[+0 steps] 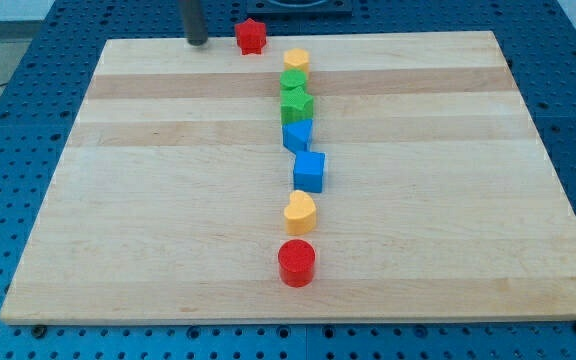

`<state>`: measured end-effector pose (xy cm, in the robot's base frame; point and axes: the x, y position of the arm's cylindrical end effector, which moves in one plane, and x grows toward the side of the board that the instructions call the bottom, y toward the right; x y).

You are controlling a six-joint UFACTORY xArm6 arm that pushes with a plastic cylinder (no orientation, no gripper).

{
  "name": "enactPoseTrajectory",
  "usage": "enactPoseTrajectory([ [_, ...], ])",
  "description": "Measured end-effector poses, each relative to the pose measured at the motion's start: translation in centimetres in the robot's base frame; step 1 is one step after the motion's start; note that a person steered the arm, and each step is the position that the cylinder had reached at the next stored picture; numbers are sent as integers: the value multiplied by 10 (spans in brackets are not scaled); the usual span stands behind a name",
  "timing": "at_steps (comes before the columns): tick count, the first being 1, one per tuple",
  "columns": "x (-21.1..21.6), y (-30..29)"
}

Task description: Push the red star above the yellow hexagon

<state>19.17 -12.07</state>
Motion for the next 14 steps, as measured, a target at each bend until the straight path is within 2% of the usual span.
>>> enactPoseTrajectory([
  [1, 1, 99],
  [2, 37, 158],
  [3, 50, 176],
  [4, 95, 203],
  [5, 77, 295],
  [6, 4, 297],
  [9, 4, 237],
  [10, 29, 253],
  [12, 0, 219],
  [14, 37, 268],
])
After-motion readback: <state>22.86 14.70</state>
